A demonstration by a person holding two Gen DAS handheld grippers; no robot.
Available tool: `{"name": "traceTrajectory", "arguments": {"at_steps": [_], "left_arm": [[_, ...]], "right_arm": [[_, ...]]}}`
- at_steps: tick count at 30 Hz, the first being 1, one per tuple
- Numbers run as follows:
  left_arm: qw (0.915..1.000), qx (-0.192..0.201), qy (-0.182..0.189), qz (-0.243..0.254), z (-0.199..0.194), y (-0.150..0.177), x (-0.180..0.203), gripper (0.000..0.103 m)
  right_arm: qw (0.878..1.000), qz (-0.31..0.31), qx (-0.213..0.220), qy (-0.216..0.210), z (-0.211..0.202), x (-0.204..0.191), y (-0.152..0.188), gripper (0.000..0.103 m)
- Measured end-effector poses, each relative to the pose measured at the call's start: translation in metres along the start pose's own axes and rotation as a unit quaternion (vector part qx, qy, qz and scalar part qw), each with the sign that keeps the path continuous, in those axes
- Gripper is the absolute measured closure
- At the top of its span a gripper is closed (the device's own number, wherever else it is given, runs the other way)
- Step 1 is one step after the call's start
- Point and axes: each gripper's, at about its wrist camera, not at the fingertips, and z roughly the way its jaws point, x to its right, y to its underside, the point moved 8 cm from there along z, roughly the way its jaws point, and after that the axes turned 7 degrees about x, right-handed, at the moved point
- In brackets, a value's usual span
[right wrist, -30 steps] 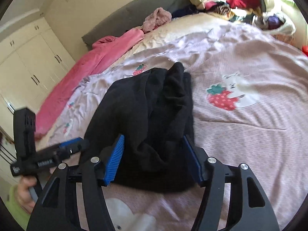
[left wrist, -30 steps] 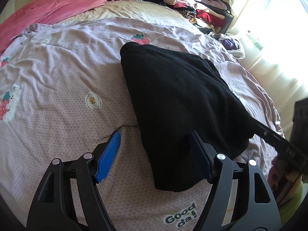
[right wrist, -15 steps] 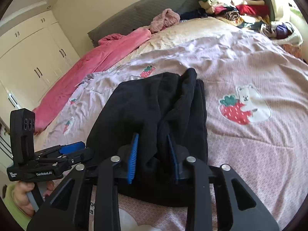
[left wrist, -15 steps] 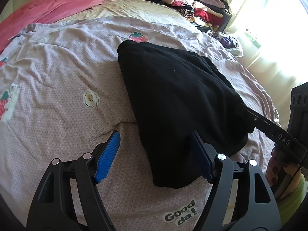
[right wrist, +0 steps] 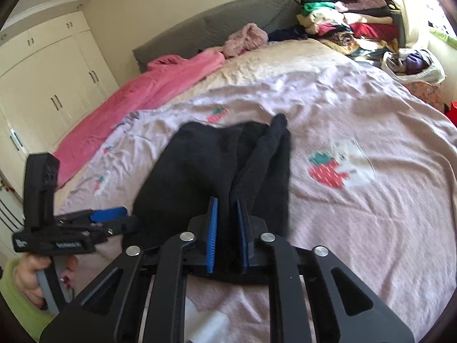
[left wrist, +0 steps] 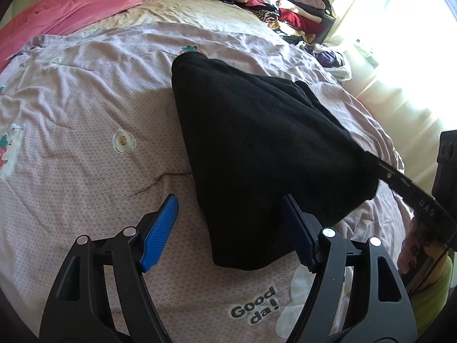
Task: Fold small clothes
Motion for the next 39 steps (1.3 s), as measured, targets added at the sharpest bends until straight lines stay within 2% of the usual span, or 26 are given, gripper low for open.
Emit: {"name": "traceTrajectory", "arguments": {"at_steps": [2, 5, 9, 11, 14, 17, 20, 25, 27, 29, 31, 36, 38, 39], "left_arm": [[1.0000, -0.005, 0.002, 0.002, 0.003, 0.003, 0.002, 0.037], [0.9999, -0.012, -0.001, 0.008, 0.009, 0.007, 0.004, 0.037], [1.0000, -0.006, 0.000, 0.005, 0.007, 0.005, 0.003, 0.037], [1.0000, -0.007, -0.002, 0.003, 0.008, 0.005, 0.001, 0.037], [0.9999, -0.010, -0.005, 0.003, 0.013, 0.006, 0.001, 0.037], [0.9999, -0.013, -0.005, 0.003, 0.016, 0.009, 0.001, 0.037], [0.9999, -0.012, -0.003, 0.005, 0.017, 0.010, 0.002, 0.037], [0.9999, -0.013, 0.002, 0.011, 0.019, 0.008, 0.004, 0.037], [0.9999, -0.014, 0.005, 0.009, 0.021, 0.008, 0.004, 0.037], [0.9998, -0.014, 0.006, 0.010, 0.022, 0.009, 0.005, 0.037], [0.9998, -0.015, 0.008, 0.012, 0.022, 0.009, 0.007, 0.037], [0.9993, -0.012, 0.027, 0.022, 0.014, 0.008, 0.018, 0.037], [0.9990, -0.013, 0.032, 0.029, 0.015, 0.008, 0.023, 0.037], [0.9990, -0.016, 0.031, 0.029, 0.018, 0.010, 0.024, 0.037]], "right_arm": [[1.000, 0.008, -0.007, 0.010, 0.003, 0.009, 0.011, 0.099], [1.000, 0.023, -0.010, 0.003, 0.003, 0.015, 0.016, 0.096], [0.999, 0.047, 0.021, -0.004, -0.008, 0.020, -0.004, 0.080], [0.999, 0.042, 0.020, -0.001, -0.005, 0.020, -0.014, 0.063], [0.999, 0.039, 0.006, 0.002, 0.012, 0.018, -0.030, 0.061], [0.998, 0.054, -0.038, 0.015, 0.040, 0.024, -0.033, 0.055], [0.996, 0.065, -0.058, 0.021, 0.059, 0.028, -0.031, 0.053], [0.995, 0.061, -0.078, -0.003, 0.073, 0.010, -0.024, 0.053], [0.995, 0.042, -0.086, 0.005, 0.078, 0.004, -0.018, 0.060], [0.996, 0.018, -0.084, 0.015, 0.080, 0.002, -0.017, 0.079], [0.997, 0.004, -0.077, 0.012, 0.076, -0.001, -0.019, 0.087], [0.998, -0.047, -0.039, 0.025, 0.043, -0.004, -0.038, 0.089], [0.996, -0.055, -0.044, 0.047, 0.041, 0.006, -0.037, 0.089], [0.995, -0.054, -0.059, 0.050, 0.047, 0.013, -0.030, 0.088]]}}
